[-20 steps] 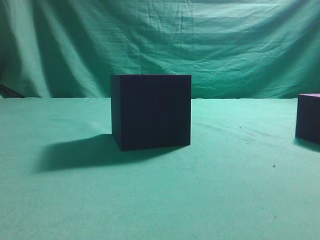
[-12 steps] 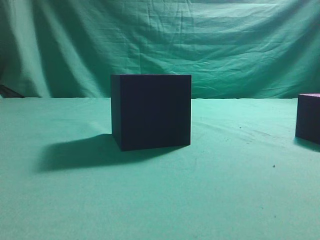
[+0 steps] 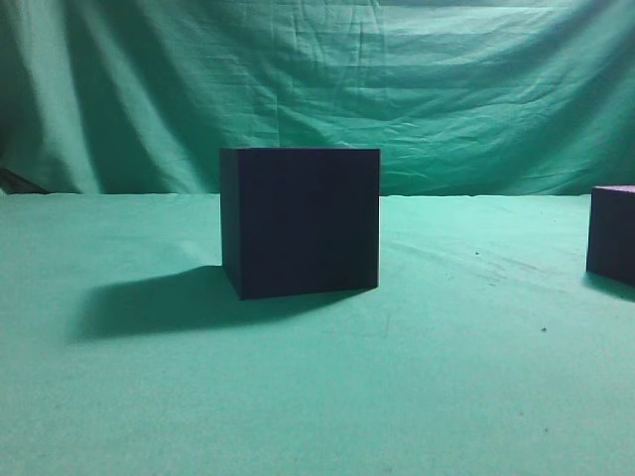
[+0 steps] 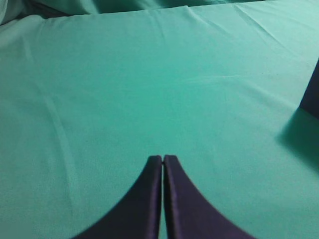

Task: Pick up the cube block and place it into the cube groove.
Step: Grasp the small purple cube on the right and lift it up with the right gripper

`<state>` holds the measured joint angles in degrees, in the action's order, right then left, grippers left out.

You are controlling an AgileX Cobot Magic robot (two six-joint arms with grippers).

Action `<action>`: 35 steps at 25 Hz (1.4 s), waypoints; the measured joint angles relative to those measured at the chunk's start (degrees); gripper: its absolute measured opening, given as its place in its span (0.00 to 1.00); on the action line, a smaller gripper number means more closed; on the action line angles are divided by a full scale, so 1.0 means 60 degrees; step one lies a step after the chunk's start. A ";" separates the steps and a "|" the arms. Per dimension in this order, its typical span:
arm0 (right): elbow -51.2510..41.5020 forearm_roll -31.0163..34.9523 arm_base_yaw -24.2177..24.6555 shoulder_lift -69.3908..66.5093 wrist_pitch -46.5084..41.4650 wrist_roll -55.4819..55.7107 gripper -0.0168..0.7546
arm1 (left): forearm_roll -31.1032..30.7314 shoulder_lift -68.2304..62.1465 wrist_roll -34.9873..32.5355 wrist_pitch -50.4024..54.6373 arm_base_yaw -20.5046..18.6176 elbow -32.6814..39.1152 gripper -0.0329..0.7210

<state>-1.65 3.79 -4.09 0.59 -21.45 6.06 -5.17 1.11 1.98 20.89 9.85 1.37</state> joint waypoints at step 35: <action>0.5940 0.1486 0.0000 -0.9439 -0.2708 -0.2724 0.02 | 0.0000 0.0000 0.0000 0.0000 0.0000 0.0000 0.04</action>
<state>33.99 12.71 -4.09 -56.04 -37.69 -10.29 -5.17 1.11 1.98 20.89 9.85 1.37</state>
